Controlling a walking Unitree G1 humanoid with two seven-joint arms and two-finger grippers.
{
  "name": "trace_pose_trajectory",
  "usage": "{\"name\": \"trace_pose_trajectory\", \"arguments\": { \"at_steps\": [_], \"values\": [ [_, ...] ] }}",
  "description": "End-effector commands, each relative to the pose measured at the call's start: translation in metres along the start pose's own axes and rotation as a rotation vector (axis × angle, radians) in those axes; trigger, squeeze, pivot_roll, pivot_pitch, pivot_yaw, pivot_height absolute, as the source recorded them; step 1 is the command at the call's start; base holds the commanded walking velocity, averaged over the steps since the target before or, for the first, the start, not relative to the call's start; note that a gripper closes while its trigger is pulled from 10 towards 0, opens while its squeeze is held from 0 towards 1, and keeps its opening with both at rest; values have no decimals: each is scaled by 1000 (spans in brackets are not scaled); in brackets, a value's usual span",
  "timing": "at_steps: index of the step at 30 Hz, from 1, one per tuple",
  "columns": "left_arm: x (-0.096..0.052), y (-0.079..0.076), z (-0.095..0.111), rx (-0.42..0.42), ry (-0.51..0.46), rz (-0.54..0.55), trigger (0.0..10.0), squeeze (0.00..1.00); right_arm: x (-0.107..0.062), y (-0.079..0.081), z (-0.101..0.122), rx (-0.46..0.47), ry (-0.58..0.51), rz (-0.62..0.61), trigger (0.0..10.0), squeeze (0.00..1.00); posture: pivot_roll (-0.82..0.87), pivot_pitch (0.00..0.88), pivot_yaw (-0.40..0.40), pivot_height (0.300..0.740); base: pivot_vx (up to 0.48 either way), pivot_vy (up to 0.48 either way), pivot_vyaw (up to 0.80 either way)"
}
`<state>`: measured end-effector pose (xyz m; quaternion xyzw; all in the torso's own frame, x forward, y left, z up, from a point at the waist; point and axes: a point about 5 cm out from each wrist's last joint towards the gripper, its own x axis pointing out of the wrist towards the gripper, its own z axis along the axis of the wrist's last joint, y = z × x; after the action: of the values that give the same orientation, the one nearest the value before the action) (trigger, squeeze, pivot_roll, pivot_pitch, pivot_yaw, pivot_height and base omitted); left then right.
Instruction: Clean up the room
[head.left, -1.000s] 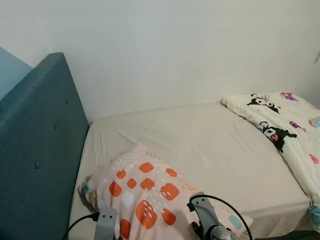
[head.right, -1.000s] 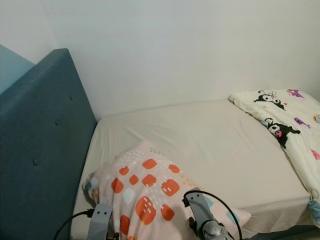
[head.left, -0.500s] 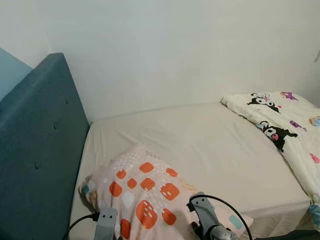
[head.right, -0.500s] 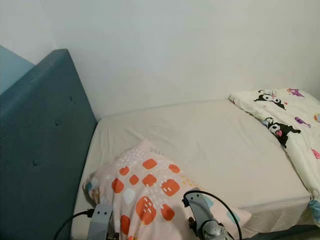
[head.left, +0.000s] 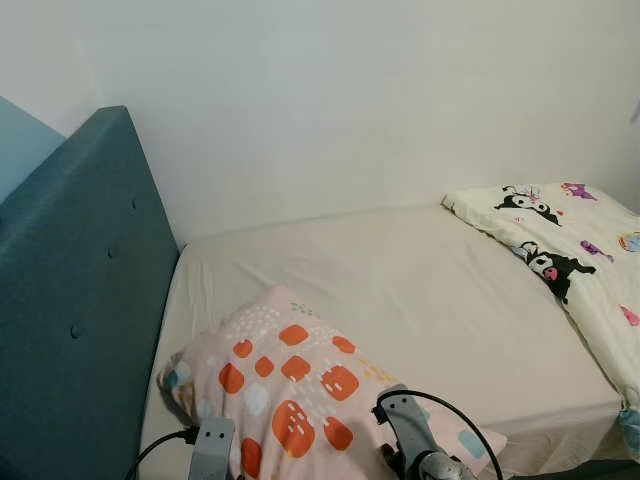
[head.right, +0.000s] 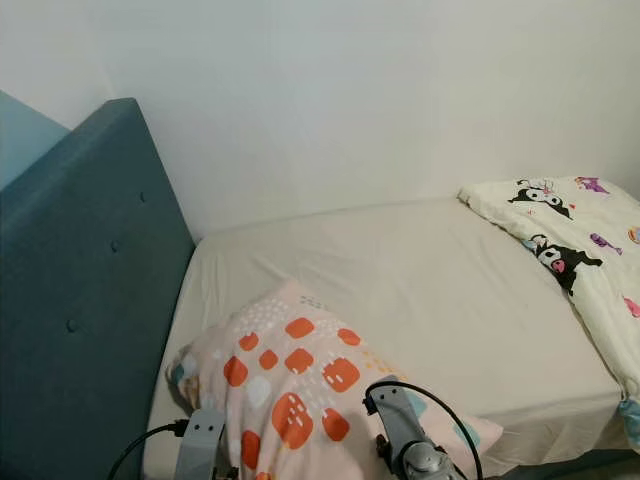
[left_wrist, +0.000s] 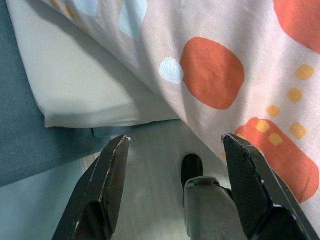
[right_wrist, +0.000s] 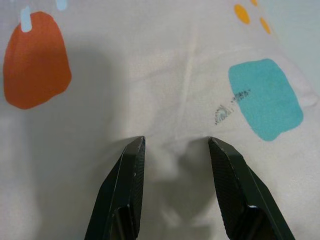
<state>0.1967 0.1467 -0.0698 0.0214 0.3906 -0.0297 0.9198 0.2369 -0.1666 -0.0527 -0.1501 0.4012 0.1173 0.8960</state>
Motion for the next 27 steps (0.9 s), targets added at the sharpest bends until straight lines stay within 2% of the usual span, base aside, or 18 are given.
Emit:
{"name": "trace_pose_trajectory", "arguments": {
  "at_steps": [1, 27],
  "values": [
    [-1, 7, -3, 16, 12, 10, 10000, 0, 1, 4, -1, -7, 7, 11, 10000, 0, -94, 0, 14, 740, 0, 0, 0],
    [-1, 4, -3, 17, 13, 3, 10000, 0, 1, 6, -2, -11, 10, 13, 10000, 0, -94, 0, 15, 740, 0, 0, 0]
  ]
}}
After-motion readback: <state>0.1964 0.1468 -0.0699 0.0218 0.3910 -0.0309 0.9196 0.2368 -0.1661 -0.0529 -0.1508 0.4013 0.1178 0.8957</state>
